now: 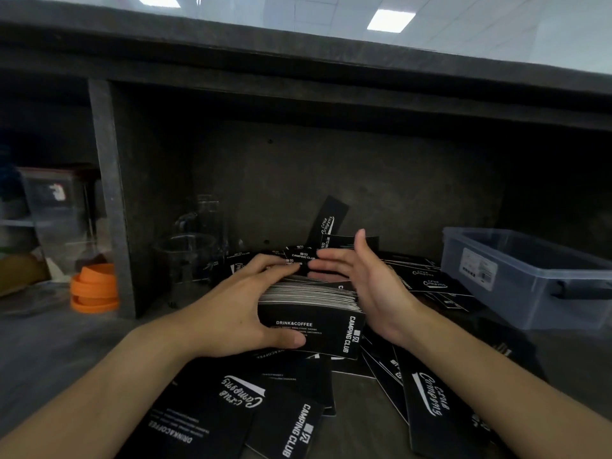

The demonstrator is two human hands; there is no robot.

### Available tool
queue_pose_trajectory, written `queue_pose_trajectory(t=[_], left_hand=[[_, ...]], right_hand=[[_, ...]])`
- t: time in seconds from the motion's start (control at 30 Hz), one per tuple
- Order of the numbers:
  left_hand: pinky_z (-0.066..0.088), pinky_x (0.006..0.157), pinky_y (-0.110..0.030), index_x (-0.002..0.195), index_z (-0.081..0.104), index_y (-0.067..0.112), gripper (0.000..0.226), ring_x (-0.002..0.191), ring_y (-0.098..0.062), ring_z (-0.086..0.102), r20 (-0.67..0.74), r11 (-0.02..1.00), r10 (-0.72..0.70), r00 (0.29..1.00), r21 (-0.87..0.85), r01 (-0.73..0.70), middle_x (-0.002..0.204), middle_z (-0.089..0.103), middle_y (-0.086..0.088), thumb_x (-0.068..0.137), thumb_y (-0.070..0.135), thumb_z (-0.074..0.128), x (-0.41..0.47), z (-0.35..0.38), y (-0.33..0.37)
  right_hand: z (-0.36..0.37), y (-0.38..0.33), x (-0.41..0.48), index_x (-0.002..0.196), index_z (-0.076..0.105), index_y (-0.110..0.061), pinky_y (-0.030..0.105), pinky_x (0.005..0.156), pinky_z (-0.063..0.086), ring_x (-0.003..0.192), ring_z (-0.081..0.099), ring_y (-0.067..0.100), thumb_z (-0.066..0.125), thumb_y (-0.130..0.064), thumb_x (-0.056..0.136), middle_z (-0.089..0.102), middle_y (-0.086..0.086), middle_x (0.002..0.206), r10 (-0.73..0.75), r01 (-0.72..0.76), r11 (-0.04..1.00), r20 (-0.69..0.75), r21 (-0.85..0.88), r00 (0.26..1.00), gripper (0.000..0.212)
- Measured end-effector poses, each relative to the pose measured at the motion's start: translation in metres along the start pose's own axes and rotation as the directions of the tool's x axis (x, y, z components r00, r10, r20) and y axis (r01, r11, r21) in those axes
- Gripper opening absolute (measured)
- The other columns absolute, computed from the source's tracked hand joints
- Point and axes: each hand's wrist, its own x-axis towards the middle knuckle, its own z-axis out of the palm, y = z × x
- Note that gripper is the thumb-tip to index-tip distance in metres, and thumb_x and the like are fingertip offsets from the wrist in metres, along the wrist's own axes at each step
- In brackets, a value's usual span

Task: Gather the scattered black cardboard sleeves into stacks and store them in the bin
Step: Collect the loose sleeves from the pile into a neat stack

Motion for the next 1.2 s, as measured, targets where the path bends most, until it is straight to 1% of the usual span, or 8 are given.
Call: queue_pose_trajectory(t=[0.2,0.33,0.53,0.73,0.83,0.97,1.13,1.2], left_hand=[[0.002,0.119,-0.018,0.162,0.017,0.031,0.115,0.152,0.004,0.000,0.019,0.996,-0.042,0.999,0.084,0.040,0.165,0.015,0.020,0.070,0.071,0.074,0.003,0.000,0.001],[0.016,0.124,-0.024,0.160,0.021,0.037,0.111,0.150,0.001,0.019,0.036,0.993,-0.036,0.999,0.116,0.032,0.166,0.020,0.019,0.068,0.078,0.068,0.000,-0.004,0.001],[0.031,0.120,-0.025,0.157,0.022,0.047,0.103,0.139,0.006,0.035,0.068,0.998,0.027,0.997,0.054,-0.031,0.157,0.032,0.027,0.071,0.077,0.069,-0.002,-0.004,-0.003],[0.036,0.096,-0.002,0.149,0.034,0.048,0.090,0.116,0.021,0.043,0.035,0.998,0.047,0.998,0.035,-0.048,0.132,0.044,0.037,0.072,0.070,0.074,-0.003,-0.005,-0.001],[0.047,0.100,-0.016,0.142,0.043,0.047,0.080,0.112,0.015,0.053,0.032,0.998,0.053,0.998,0.017,-0.054,0.127,0.055,0.030,0.072,0.068,0.077,-0.003,-0.005,-0.001],[0.053,0.096,-0.021,0.136,0.047,0.047,0.075,0.108,0.011,0.059,0.040,0.999,0.033,0.999,-0.029,-0.032,0.123,0.060,0.026,0.070,0.066,0.080,-0.003,-0.005,-0.002],[0.052,0.093,-0.016,0.128,0.048,0.047,0.069,0.103,0.013,0.058,0.035,1.000,-0.007,0.999,-0.014,0.008,0.115,0.061,0.028,0.070,0.065,0.081,-0.002,-0.006,0.000],[0.053,0.091,-0.018,0.125,0.049,0.046,0.066,0.101,0.013,0.060,0.038,1.000,-0.009,0.999,-0.028,0.010,0.113,0.064,0.027,0.070,0.063,0.081,-0.003,-0.006,0.001]], right_hand=[[-0.017,-0.006,-0.001,0.120,0.068,-0.012,0.038,0.096,0.051,0.105,0.069,0.023,0.038,-0.046,0.106,0.074,0.009,0.118,0.023,-0.006,0.945,0.049,-0.327,0.999,0.048],[-0.038,-0.016,-0.009,0.119,0.074,-0.019,0.025,0.080,0.058,0.100,0.073,0.017,0.062,-0.022,0.101,0.077,0.004,0.109,-0.030,0.131,0.819,0.186,-0.559,0.982,0.022],[-0.041,-0.018,-0.009,0.102,0.080,-0.017,0.036,0.079,0.064,0.087,0.077,0.017,0.076,-0.021,0.089,0.080,-0.001,0.091,-0.257,0.284,0.661,0.147,-0.695,0.955,0.014],[-0.040,-0.025,-0.016,0.092,0.076,-0.017,0.033,0.073,0.064,0.088,0.075,0.014,0.077,-0.022,0.088,0.078,-0.001,0.092,-0.256,0.317,0.627,0.196,-0.712,0.946,0.006],[-0.037,-0.025,-0.015,0.089,0.075,-0.017,0.033,0.074,0.064,0.091,0.074,0.011,0.077,-0.021,0.088,0.077,-0.005,0.100,-0.261,0.311,0.589,0.188,-0.746,0.947,0.005],[-0.032,-0.024,-0.013,0.089,0.070,-0.022,0.019,0.070,0.056,0.093,0.070,0.002,0.072,-0.021,0.094,0.074,-0.011,0.100,-0.339,0.341,0.399,0.208,-0.852,0.917,0.005],[-0.041,-0.032,-0.011,0.090,0.061,-0.018,0.010,0.066,0.046,0.071,0.064,0.004,0.062,-0.015,0.099,0.069,-0.007,0.076,-0.524,0.250,0.317,0.051,-0.915,0.850,0.010],[-0.053,-0.035,-0.007,0.092,0.059,-0.015,0.006,0.056,0.044,0.060,0.060,0.006,0.059,-0.014,0.101,0.067,-0.003,0.074,-0.591,0.147,0.419,-0.146,-0.896,0.794,0.009]])
